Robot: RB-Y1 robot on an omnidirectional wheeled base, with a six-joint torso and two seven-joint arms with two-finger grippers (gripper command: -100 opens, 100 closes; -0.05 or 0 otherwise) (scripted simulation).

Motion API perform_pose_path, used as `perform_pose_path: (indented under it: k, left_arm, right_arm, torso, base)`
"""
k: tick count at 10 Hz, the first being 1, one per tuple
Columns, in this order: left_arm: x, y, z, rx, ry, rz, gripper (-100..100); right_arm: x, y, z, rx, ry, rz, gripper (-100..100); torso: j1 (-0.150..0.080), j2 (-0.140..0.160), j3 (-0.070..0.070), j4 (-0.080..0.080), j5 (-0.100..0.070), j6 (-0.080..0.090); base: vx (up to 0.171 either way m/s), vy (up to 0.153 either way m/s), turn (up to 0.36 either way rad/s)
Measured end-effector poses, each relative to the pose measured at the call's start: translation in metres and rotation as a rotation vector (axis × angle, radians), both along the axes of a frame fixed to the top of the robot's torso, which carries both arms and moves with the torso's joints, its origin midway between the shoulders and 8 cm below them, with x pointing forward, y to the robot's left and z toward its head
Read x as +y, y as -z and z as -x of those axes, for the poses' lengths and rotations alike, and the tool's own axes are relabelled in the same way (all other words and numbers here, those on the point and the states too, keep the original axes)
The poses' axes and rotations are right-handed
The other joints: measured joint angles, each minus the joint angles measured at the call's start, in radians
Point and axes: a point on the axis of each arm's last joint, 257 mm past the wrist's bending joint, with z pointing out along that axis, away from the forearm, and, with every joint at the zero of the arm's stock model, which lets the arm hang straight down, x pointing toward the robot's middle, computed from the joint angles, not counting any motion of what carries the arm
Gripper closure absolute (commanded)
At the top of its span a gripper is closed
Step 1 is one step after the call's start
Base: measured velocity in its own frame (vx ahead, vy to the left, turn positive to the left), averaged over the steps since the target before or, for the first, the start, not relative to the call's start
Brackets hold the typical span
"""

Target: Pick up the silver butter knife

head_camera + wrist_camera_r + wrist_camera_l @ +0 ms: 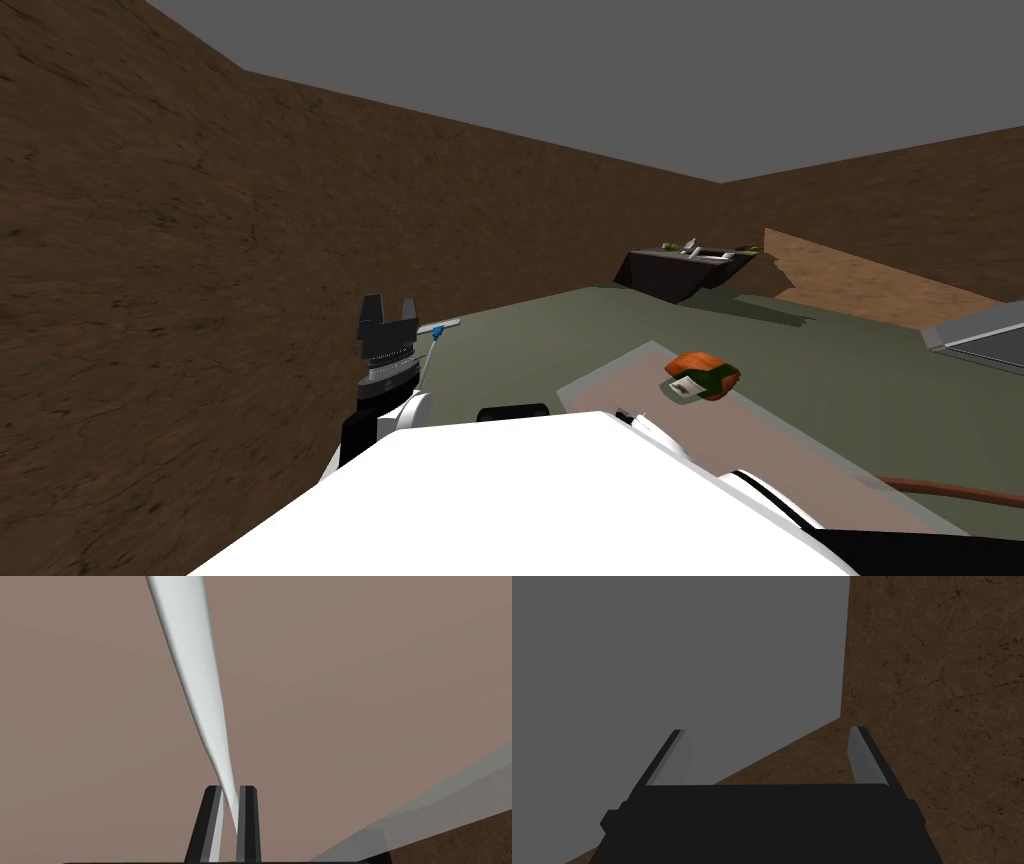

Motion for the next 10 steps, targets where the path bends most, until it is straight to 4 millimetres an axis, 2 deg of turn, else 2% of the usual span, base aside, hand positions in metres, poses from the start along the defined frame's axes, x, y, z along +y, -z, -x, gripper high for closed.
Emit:
perform_pose_path:
  k: [4,9,10]
  left_arm:
    - [0.0,0.0,0.0,0.0,0.0,0.0,0]
    - [0.0,0.0,0.0,0.0,0.0,0.0,0]
    - [0.0,0.0,0.0,0.0,0.0,0.0,0]
  right_arm:
    - [-0.026,-0.009,0.028,-0.015,-0.005,0.006,100]
    - [-0.044,-0.02,0.067,-0.015,-0.007,-0.002,100]
    - [-0.045,-0.021,0.069,-0.015,-0.007,-0.002,0]
  torso:
    - [0.006,-0.007,-0.004,-0.002,0.002,0.001]
    - [0.004,-0.005,-0.003,-0.002,0.001,0.002]
    - [0.003,-0.004,-0.003,-0.002,0.001,0.001]
  base:
    - [0.104,0.077,-0.006]
    - [0.052,0.046,-0.004]
    - [0.004,0.006,0.002]
